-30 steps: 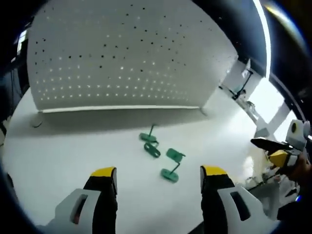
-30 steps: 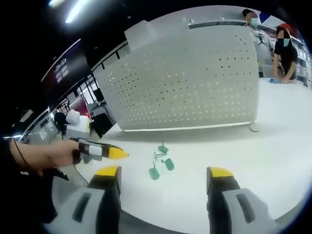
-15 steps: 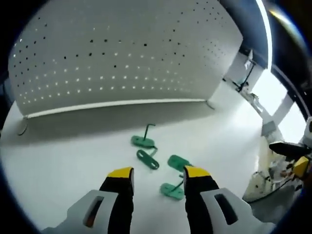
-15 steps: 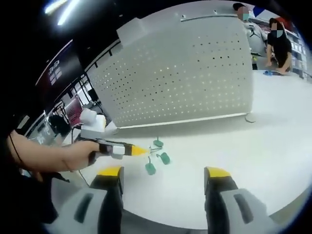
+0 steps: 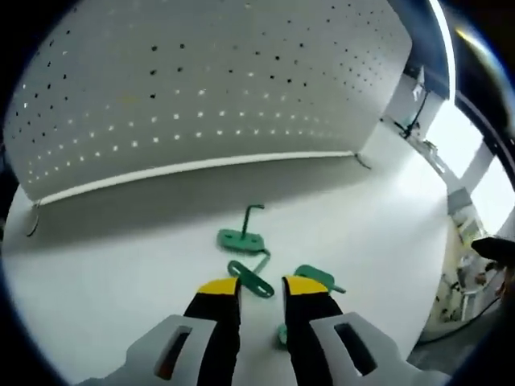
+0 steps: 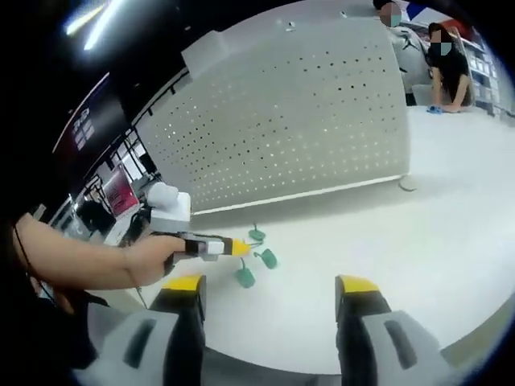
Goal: Insert the hook assembly into the mounting plate slot until the hook locks in place.
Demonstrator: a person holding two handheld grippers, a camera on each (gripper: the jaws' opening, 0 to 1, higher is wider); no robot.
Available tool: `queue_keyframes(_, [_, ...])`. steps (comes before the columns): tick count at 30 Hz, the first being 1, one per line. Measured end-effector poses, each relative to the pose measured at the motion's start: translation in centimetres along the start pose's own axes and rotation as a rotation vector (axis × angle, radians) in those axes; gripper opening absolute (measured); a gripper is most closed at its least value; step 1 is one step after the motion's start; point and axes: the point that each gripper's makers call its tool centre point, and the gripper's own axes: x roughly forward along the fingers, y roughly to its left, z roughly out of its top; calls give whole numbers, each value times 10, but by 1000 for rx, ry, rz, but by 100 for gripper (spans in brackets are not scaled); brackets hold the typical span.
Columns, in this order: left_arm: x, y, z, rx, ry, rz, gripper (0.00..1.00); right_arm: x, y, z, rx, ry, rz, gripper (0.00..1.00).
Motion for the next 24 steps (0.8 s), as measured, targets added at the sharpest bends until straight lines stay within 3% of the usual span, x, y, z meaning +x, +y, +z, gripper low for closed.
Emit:
queue_keyframes(8, [7,8,-13,46,67,29,15,2,-6,4,23,-9,-8,60])
queue_keyframes(24, [9,29,-8,134,40,70,1,7,-3,-3,26,11,3,59])
